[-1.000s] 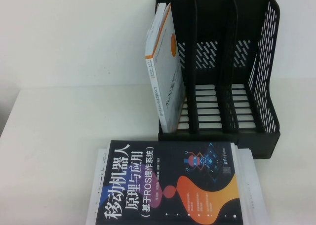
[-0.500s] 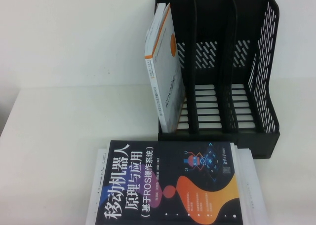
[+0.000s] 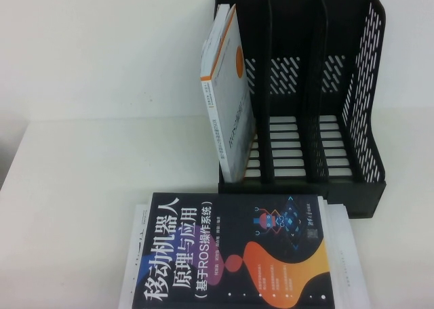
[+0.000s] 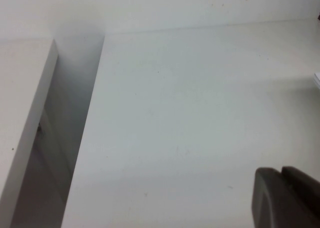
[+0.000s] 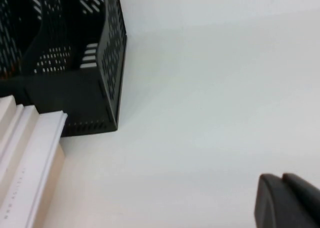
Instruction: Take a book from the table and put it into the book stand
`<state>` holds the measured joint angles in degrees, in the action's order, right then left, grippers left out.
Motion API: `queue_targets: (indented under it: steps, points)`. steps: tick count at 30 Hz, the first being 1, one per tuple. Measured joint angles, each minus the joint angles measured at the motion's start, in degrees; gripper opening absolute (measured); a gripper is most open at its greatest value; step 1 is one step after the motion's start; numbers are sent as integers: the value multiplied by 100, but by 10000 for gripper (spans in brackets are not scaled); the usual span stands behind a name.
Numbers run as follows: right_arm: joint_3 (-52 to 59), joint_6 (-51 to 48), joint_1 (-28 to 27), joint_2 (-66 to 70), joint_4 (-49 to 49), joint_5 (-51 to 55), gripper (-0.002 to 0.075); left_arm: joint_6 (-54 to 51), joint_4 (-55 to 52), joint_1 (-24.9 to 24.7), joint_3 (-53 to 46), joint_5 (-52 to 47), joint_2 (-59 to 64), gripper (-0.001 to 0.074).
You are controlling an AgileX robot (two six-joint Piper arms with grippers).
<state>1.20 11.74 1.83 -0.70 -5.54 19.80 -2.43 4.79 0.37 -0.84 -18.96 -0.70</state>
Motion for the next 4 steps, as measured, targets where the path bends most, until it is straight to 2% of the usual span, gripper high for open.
queue_targets:
  steps: [4]
  points:
    - [0,-59,0,0,0,0,-1,0,0,0,0,0,0,-2]
